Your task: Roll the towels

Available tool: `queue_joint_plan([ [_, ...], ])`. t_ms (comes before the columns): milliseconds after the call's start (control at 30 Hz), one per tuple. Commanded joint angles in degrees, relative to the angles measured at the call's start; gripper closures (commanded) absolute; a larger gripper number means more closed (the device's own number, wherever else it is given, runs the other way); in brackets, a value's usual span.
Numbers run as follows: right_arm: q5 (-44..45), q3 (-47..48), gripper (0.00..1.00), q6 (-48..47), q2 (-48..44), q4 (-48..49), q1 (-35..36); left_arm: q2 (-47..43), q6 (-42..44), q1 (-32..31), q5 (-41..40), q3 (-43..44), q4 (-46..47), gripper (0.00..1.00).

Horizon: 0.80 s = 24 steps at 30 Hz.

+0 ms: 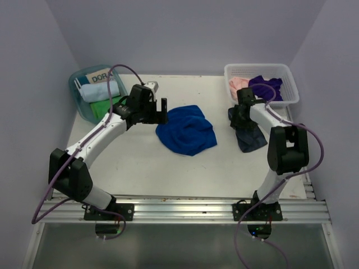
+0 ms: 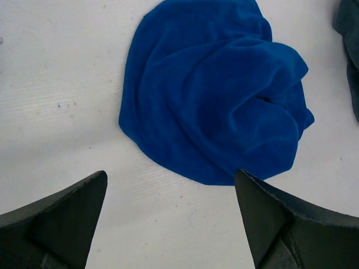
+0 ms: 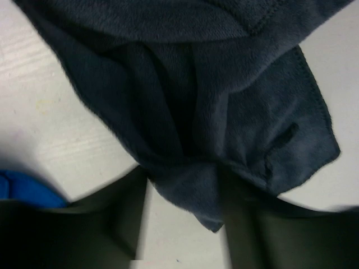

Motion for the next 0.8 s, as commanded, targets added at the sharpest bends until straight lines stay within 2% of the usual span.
queue_joint_plan([
  [0,-0.66,3.55,0.59,0.11,3.95,5.68,-1.83,0.68,-0.93,-2.25,2.54,-1.03,2.30,0.00],
  [33,-1.64,4.26,0.72,-0.16,4.74,5.33,-2.18,0.95,-1.01,-3.21,2.80,-1.20,2.30,0.00],
  [67,-1.91,4.87,0.91,-0.16,4.92,3.85,-2.28,1.30,-1.19,-3.66,2.81,-1.29,2.38,0.00],
  [100,-1.91,5.40,1.00,0.02,4.14,3.14,-2.28,1.91,-1.19,-4.10,2.98,-1.47,2.47,0.00],
  [300,-0.34,4.52,1.00,1.07,-16.47,4.10,-2.36,4.37,-1.89,-5.86,3.86,-2.78,3.52,0.00],
  [400,3.26,10.99,1.00,1.07,-18.90,3.23,-2.45,5.25,-2.24,-5.95,4.65,-2.70,4.14,0.00],
  [567,6.51,25.86,1.00,0.98,-10.48,1.47,-3.85,5.43,-2.77,-6.12,4.65,-2.96,3.71,0.00],
  [700,7.41,41.39,1.00,1.51,-0.55,0.24,-5.96,4.38,-3.47,-6.12,4.39,-4.97,3.61,0.00],
  [767,7.14,45.81,1.00,2.21,5.52,0.14,-6.76,4.03,-3.74,-6.04,4.21,-5.77,3.53,0.00],
])
